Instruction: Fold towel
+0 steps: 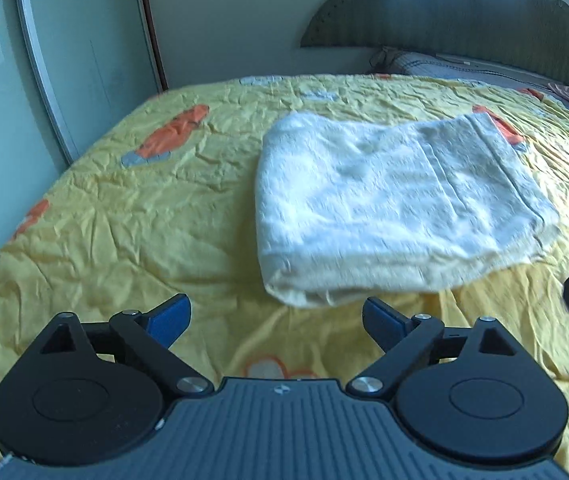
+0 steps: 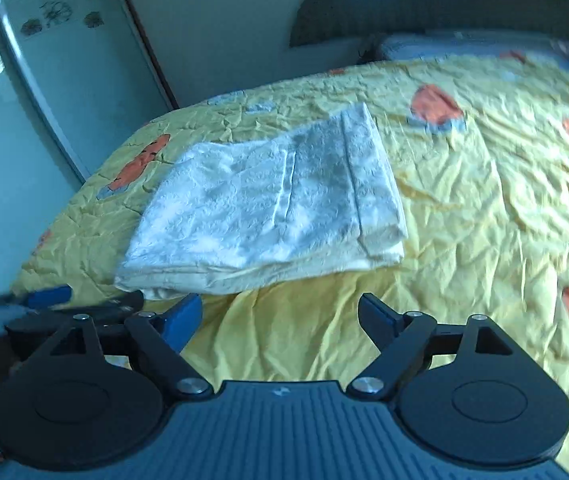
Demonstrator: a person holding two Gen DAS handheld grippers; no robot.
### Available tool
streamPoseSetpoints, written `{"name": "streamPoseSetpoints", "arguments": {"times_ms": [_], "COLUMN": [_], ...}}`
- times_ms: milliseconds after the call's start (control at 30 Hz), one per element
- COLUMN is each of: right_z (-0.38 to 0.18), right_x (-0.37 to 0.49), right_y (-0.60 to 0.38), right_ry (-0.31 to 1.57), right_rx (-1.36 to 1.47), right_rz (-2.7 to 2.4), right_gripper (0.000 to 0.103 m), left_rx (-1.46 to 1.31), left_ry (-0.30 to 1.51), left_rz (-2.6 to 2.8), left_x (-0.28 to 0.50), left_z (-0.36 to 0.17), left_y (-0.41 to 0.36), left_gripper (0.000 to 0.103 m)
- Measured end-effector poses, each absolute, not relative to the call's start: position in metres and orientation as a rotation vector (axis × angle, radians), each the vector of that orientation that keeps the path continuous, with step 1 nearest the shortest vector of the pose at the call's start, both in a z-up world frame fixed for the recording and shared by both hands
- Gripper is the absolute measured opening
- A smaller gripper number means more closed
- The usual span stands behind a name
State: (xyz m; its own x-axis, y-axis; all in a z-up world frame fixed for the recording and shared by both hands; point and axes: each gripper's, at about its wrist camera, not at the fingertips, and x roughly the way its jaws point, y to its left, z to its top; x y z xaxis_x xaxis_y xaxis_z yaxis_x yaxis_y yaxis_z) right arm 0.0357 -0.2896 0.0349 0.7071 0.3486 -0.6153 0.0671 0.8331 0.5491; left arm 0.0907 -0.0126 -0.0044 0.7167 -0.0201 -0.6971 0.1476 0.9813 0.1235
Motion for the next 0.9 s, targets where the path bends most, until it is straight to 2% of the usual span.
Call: {"name": "streamPoseSetpoints", "arguments": {"times_ms": [67,100,133,267,367,900], "right_z": [0.029,0.025,0.023,0.006,-0.011,-0.030], "right_x": [0.030,0.028,0.029,0.032,0.031,0.031], "right_y": [-0.304,-0.305,-0.303,-0.263,-0.245,-0.239], "right_ry": [0.738,0.707,0.694,0.686,0.636,0.628], "right_rx": [0.836,0.879,0.842,0.339,0.147,0.117], "right_rz": [0.343,0.380,0.371,0.051,-0.010,-0.021], "right_gripper": [0.096,0.103,0.103,0.103,0.103,0.103], "left_rx": [0.160,0.158,0.157,0.145,0.129,0.076], "left_ry": [0.782,0.788,0.793,0.813,0.832,0.831], "left_rz": [-0.098,-0.100,-0.101,-0.092,-0.087,-0.085], "left_x": [0.085,0.083,0.081,0.079,0.080,0.078], "left_z": [-0.007,-0.008,-0.010,-0.017,-0.024,-0.049], "left_y": [-0.011,-0.011,-0.011,-0.010,-0.009,-0.015], "left_gripper": [0.095,0.095,0.095,0.095,0.095,0.096]}}
